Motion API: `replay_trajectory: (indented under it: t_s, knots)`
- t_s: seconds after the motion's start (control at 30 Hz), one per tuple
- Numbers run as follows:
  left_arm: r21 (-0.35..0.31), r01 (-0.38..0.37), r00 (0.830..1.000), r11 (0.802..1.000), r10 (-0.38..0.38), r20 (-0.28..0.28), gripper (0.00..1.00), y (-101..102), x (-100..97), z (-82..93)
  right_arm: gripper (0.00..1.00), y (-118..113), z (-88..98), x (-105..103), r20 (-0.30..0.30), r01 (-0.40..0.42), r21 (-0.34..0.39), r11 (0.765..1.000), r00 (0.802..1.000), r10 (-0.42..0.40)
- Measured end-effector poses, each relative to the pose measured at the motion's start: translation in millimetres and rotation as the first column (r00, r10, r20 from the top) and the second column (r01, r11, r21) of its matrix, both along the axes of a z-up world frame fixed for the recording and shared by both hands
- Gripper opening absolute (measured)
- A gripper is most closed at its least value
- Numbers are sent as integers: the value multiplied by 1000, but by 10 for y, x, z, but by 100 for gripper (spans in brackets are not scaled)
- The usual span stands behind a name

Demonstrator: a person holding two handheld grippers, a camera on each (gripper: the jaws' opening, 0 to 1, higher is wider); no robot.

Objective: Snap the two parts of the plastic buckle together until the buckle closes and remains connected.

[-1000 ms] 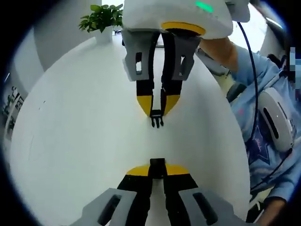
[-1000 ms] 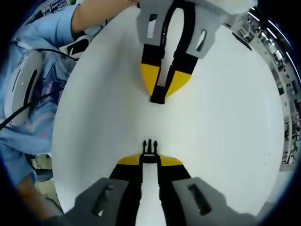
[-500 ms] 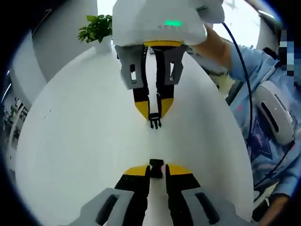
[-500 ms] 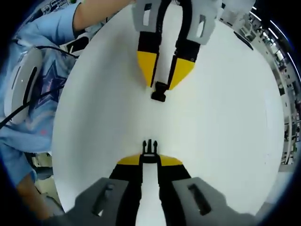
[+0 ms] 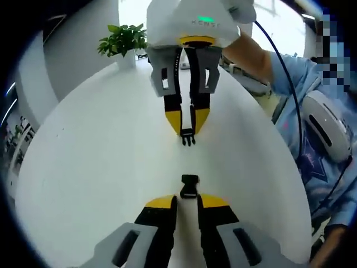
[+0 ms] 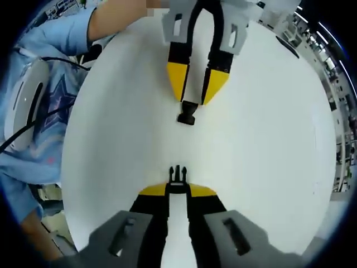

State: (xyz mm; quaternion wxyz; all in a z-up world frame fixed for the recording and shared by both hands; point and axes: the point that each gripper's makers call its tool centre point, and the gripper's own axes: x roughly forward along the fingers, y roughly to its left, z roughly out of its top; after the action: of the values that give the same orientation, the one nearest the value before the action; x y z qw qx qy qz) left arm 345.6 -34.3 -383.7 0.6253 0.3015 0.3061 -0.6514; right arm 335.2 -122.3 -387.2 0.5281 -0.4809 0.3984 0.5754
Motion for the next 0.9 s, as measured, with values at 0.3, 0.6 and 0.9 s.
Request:
replay_trajectory:
  t_s: [0.3, 0.6, 0.9]
  knots:
    - [-67, 3, 1000, 998, -3, -8, 14, 34, -43, -35, 11, 150, -33, -9, 8, 30, 4, 1000, 1000, -30]
    - [-99, -12, 1000, 995, 11, -18, 12, 19, -53, -64, 11, 248, -83, -41, 9, 41, 11, 999, 999, -41]
    - [-112, -45, 999, 993, 44, -10, 11, -26, -51, -65, 11, 298, -86, -55, 20, 71, 8, 997, 997, -71]
